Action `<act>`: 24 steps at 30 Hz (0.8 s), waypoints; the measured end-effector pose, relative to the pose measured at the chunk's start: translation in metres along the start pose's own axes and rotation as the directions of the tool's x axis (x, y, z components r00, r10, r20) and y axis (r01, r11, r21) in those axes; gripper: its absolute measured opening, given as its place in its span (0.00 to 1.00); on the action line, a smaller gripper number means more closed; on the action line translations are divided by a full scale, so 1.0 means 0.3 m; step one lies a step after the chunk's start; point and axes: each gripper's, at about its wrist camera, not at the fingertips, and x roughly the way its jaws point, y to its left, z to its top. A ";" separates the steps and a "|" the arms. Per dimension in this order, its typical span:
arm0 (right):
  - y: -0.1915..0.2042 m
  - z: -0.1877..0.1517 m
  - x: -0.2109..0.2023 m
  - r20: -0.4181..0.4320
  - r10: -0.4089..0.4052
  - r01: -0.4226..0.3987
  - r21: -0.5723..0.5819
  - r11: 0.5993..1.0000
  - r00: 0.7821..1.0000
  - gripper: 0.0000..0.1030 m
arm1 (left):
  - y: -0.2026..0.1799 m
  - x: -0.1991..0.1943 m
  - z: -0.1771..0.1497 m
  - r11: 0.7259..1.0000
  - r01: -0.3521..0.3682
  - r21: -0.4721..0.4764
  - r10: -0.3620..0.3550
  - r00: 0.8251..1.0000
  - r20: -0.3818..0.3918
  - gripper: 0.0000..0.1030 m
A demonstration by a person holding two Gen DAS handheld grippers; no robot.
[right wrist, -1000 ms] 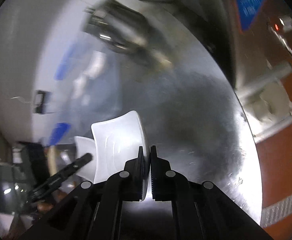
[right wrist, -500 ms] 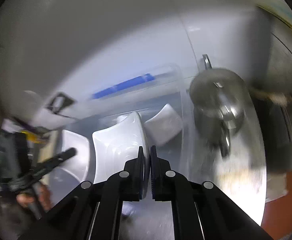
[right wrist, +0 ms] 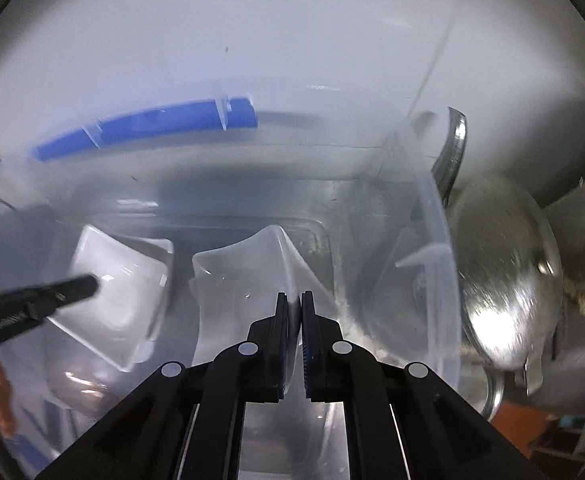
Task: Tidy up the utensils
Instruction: 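Carry both white dishes into the clear box and open both tools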
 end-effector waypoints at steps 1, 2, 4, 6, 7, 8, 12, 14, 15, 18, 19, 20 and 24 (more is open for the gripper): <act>0.009 0.005 0.010 0.000 -0.021 0.021 -0.012 1.000 1.000 0.06 | -0.016 -0.002 0.006 0.998 -0.052 0.028 0.052 0.998 0.024 0.06; 0.019 0.008 0.018 0.001 -0.041 0.041 -0.028 0.999 0.999 0.06 | -0.024 0.003 0.014 0.994 -0.107 0.039 0.106 0.994 0.035 0.06; 0.027 0.012 0.030 -0.006 -0.068 0.068 -0.054 0.996 0.998 0.06 | -0.025 0.025 0.029 0.994 -0.107 0.035 0.107 0.994 0.017 0.06; 0.035 0.018 0.044 -0.018 -0.082 0.081 -0.086 0.993 0.996 0.06 | -0.033 0.048 0.030 0.993 -0.117 0.034 0.117 0.993 -0.001 0.06; 0.045 0.023 0.055 -0.022 -0.090 0.087 -0.106 0.991 0.996 0.07 | -0.037 0.051 0.032 0.991 -0.129 0.040 0.129 0.992 0.008 0.06; 0.055 0.026 0.068 -0.026 -0.112 0.107 -0.145 0.984 0.993 0.07 | -0.039 0.059 0.030 0.988 -0.149 0.049 0.148 0.989 0.016 0.06; 0.101 0.028 0.080 0.001 -0.162 0.159 -0.203 0.966 0.987 0.08 | -0.055 0.071 0.021 0.977 -0.203 0.068 0.204 0.979 -0.002 0.07; 0.086 0.022 0.020 0.040 -0.145 0.151 -0.196 0.969 0.989 0.08 | -0.088 0.055 0.007 0.972 -0.216 0.091 0.216 0.976 0.011 0.07; 0.077 0.016 -0.027 0.067 -0.123 0.134 -0.192 0.972 0.990 0.08 | -0.101 0.042 0.004 0.972 -0.215 0.095 0.214 0.976 0.027 0.07; 0.037 -0.051 -0.206 0.159 -0.010 0.041 -0.192 0.981 0.987 0.22 | -0.152 -0.100 -0.053 0.967 -0.222 0.128 0.204 0.969 0.142 0.10; 0.029 -0.076 -0.256 0.183 0.035 0.001 -0.196 0.981 0.983 0.30 | -0.177 -0.180 -0.092 0.965 -0.216 0.151 0.185 0.962 0.200 0.17; 0.018 -0.124 -0.332 0.213 0.106 -0.060 -0.211 0.976 0.971 0.31 | -0.193 -0.237 -0.125 0.964 -0.207 0.169 0.163 0.956 0.244 0.31; 0.016 -0.323 -0.507 0.238 0.309 -0.236 -0.291 0.927 0.921 0.31 | -0.235 -0.484 -0.343 0.962 -0.147 0.228 0.043 0.913 0.407 0.54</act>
